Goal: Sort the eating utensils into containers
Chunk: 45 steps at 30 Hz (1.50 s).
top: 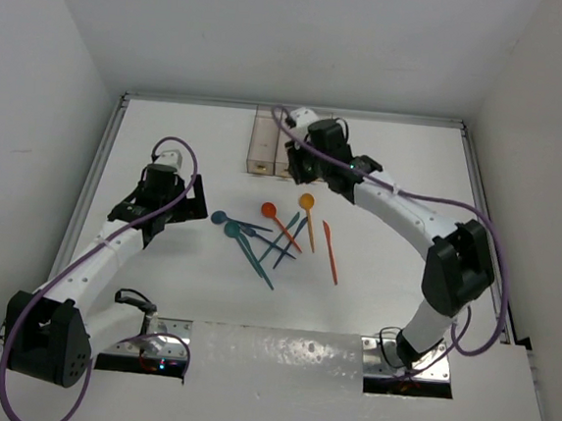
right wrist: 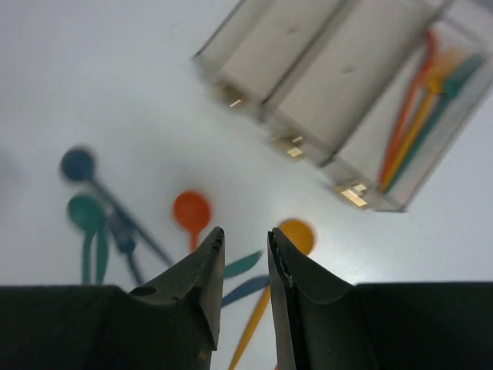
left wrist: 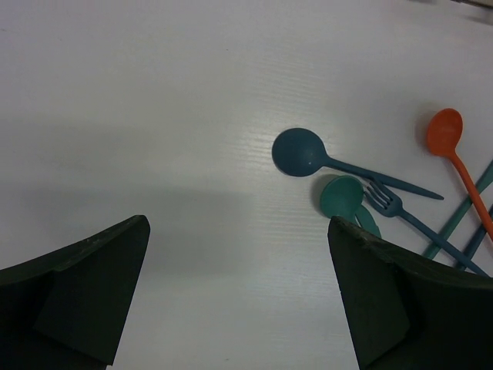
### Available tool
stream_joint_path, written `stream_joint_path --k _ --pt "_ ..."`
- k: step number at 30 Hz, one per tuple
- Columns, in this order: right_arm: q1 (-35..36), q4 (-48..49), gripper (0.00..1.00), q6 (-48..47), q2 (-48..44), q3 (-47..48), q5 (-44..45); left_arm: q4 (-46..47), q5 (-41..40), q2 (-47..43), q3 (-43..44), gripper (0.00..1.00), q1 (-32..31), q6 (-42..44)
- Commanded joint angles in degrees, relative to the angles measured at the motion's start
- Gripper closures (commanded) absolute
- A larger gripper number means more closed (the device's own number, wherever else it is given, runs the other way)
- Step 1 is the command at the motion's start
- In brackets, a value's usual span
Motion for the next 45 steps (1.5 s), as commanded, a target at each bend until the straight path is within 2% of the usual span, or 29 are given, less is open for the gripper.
stream_joint_path --k 1,2,8,23,26,27,28,32,38,41,45 --pt "3.81 -1.98 0.7 -5.5 -1.96 -5.43 -5.22 0.7 -1.19 -1.34 2.48 0.0 -0.53 -0.73" --pt "6.16 -1.8 0.7 -5.33 -2.4 -9.96 -5.84 0.61 -1.54 -1.25 2.48 0.0 -0.53 -0.9" --pt "11.1 -1.01 0.68 -5.06 -1.88 -15.79 -5.58 0.17 -3.04 -1.52 2.57 0.0 -0.53 -1.78" --pt "13.39 -1.89 0.65 -6.03 10.24 -13.25 -7.6 0.17 -3.04 -1.69 2.31 0.0 -0.44 -2.22" --pt "13.66 -1.54 0.71 -5.85 11.22 -13.69 -7.16 0.17 -3.04 -1.78 2.31 0.0 -0.53 -2.22" --pt "13.83 -1.54 0.75 -5.77 11.13 -13.78 -6.81 0.17 -3.04 -1.69 2.31 0.0 -0.53 -2.22" --pt "13.83 -1.28 0.86 -5.77 10.87 -14.22 -6.81 0.17 -3.04 -1.78 2.31 0.0 -0.53 -2.22" --pt "13.83 -0.22 1.0 -6.03 7.36 -15.19 -5.67 0.17 -2.95 -1.78 2.31 0.0 -0.53 -2.14" --pt "12.43 -0.04 1.0 -5.68 1.2 -11.5 2.94 0.35 -2.51 -1.69 2.31 0.0 -0.53 -2.14" --pt "9.36 -0.22 1.0 -3.14 0.67 -6.76 6.28 0.35 -2.42 -1.78 2.31 0.0 -0.53 -2.05" --pt "0.93 -1.27 1.0 4.76 3.65 3.25 9.44 0.35 -2.16 -1.43 2.31 0.0 -0.53 -1.96"
